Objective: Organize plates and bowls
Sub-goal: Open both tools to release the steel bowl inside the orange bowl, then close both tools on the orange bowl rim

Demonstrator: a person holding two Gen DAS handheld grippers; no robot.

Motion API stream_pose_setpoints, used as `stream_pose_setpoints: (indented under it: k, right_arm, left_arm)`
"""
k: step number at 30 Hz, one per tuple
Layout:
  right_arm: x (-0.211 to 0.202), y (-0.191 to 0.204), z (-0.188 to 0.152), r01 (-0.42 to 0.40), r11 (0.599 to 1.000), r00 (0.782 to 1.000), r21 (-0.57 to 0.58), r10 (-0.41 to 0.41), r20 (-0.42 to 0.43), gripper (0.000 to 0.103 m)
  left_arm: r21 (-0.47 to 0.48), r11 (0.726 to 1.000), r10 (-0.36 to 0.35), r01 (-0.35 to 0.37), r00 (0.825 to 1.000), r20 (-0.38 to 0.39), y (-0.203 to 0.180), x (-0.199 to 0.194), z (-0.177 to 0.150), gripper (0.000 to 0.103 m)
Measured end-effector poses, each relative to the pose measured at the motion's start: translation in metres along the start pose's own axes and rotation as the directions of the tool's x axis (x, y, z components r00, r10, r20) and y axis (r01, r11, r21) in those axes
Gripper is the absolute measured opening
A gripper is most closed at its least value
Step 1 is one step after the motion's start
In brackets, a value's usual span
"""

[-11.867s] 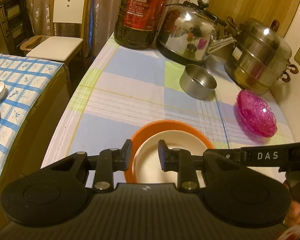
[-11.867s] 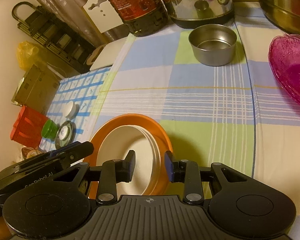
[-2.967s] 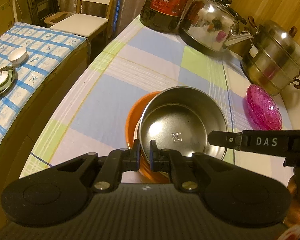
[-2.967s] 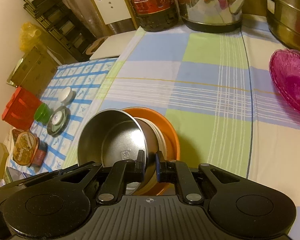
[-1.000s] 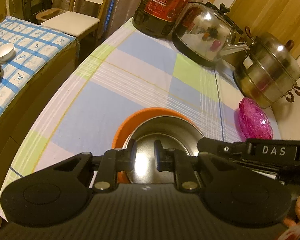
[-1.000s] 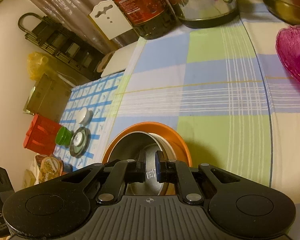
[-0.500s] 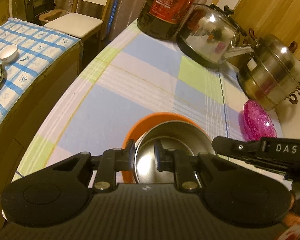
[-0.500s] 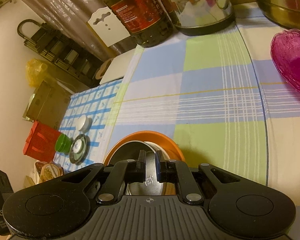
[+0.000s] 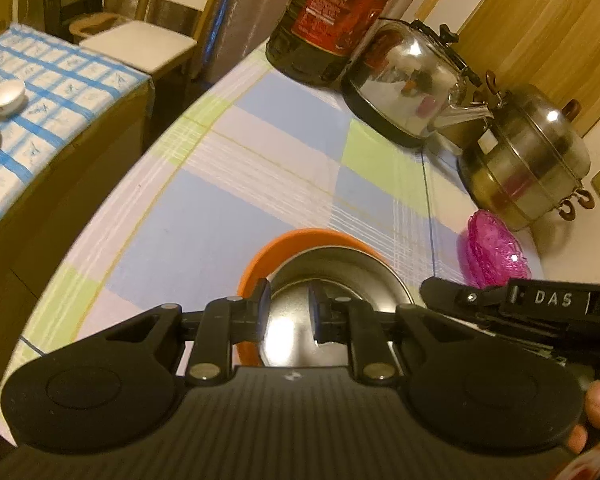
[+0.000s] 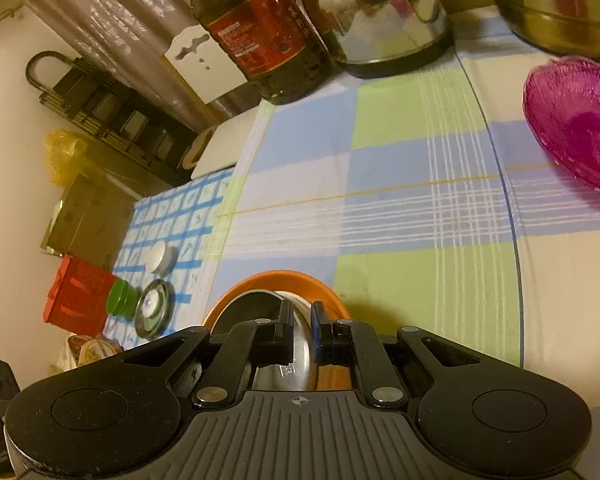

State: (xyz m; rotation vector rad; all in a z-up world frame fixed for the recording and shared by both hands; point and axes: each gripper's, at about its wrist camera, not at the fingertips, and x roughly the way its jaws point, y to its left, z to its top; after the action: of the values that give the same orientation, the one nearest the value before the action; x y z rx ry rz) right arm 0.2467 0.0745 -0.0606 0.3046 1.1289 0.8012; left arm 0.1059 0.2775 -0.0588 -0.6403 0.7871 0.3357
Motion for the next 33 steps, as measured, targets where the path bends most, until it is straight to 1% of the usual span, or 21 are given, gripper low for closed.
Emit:
stream_pose_setpoints:
  k: [2,4,11,14,16,20,23,25,27,28,29,31,33]
  right_arm:
    - [0.003,0.0,-0.001,-0.008,1.0,1.0,0.002,0.008,-0.018,0.011]
    - [0.005,0.001,-0.002,-0.019,1.0,0.999,0.004,0.019,-0.028,0.011]
    - [0.004,-0.003,0.0,0.002,1.0,1.0,0.011,-0.002,-0.023,0.011]
    - [0.004,-0.003,-0.001,-0.002,1.0,0.999,0.006,0.002,-0.032,0.011]
    - [0.006,-0.003,-0.002,-0.005,1.0,0.999,0.005,0.006,-0.044,0.011]
    - [0.006,-0.002,-0.001,0.001,1.0,0.999,-0.006,-0.001,-0.045,0.011]
    - [0.003,0.001,0.0,0.031,0.999,0.999,-0.044,-0.032,-0.033,0.011]
    - [0.002,0.003,0.0,0.058,0.995,0.998,-0.077,-0.06,-0.026,0.011]
    - [0.001,0.004,-0.001,0.078,0.992,0.996,-0.098,-0.081,-0.023,0.011]
    - [0.001,0.004,-0.001,0.083,0.991,0.996,-0.106,-0.086,-0.024,0.012]
    - [0.001,0.004,-0.001,0.091,0.989,0.995,-0.113,-0.094,-0.026,0.014]
    - [0.0,0.002,-0.001,0.084,0.991,0.996,-0.108,-0.087,-0.025,0.023]
    - [0.0,0.0,-0.001,0.047,0.994,0.998,-0.098,-0.051,-0.036,0.024]
  left_arm:
    - [-0.007,1.0,-0.01,0.01,1.0,-0.016,0.001,0.004,-0.001,0.016]
    - [0.0,1.0,-0.006,0.006,1.0,-0.028,0.0,0.008,-0.002,0.016]
    - [-0.005,1.0,-0.006,0.006,0.999,-0.041,0.001,0.01,-0.009,0.016]
    - [0.008,1.0,0.014,-0.013,0.999,-0.045,-0.001,0.012,-0.008,0.016]
    - [0.002,1.0,0.011,-0.011,0.998,-0.055,-0.001,0.015,-0.006,0.016]
    - [0.014,1.0,0.001,0.0,1.0,-0.03,-0.003,0.005,-0.003,0.016]
    - [0.035,0.999,0.019,-0.019,1.0,-0.005,-0.005,-0.005,0.002,0.018]
    - [0.056,0.998,0.039,-0.039,0.999,0.009,-0.007,-0.011,0.005,0.024]
    - [0.073,0.996,0.057,-0.059,0.998,0.022,-0.006,-0.015,0.008,0.028]
    - [0.081,0.994,0.065,-0.067,0.998,0.025,-0.006,-0.016,0.01,0.029]
    - [0.086,0.993,0.076,-0.078,0.997,0.028,-0.005,-0.017,0.011,0.029]
    - [0.088,0.993,0.081,-0.083,0.996,0.033,-0.003,-0.019,0.011,0.029]
    - [0.08,0.994,0.067,-0.069,0.997,0.029,0.0,-0.019,0.01,0.029]
